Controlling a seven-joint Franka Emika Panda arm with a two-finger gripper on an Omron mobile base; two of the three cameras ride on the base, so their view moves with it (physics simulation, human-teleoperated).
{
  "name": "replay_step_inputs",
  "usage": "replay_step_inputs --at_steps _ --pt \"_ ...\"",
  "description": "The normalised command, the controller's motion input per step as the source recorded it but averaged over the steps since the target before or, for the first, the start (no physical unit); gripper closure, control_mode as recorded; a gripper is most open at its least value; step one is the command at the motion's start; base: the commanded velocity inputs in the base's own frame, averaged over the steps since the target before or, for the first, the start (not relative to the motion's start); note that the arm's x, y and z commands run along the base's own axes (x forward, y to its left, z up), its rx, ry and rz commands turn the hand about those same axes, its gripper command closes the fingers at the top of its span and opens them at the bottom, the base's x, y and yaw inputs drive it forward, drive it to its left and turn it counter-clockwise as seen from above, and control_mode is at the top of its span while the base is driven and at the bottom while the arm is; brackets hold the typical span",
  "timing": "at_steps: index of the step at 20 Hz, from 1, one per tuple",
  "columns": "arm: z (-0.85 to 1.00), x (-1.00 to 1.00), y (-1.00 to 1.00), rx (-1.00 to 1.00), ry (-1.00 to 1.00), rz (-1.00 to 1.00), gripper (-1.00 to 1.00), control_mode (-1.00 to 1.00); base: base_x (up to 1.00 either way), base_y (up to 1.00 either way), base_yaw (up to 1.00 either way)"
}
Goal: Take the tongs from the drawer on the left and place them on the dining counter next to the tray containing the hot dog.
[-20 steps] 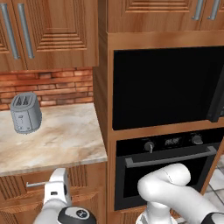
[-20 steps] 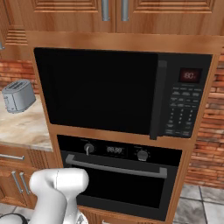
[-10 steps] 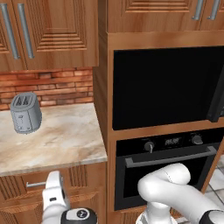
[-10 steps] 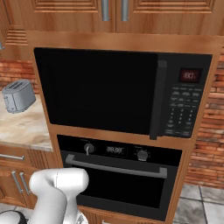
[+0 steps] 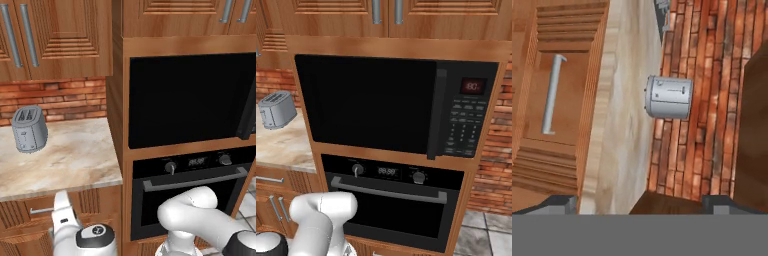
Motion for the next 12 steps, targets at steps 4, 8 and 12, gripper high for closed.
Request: replay_step_inputs --at_steps 4,8,12 --pt "-0.16 0.21 0.02 0.0 0.0 0.0 -1.0 -1.0 0.0 0.0 0.0" --pt "-0.33 0.23 0.0 0.0 0.0 0.0 -1.0 -1.0 0.0 0.0 0.0" --pt "-0.38 0.23 0.01 0.0 0.0 0.0 -1.0 -1.0 0.0 0.0 0.0"
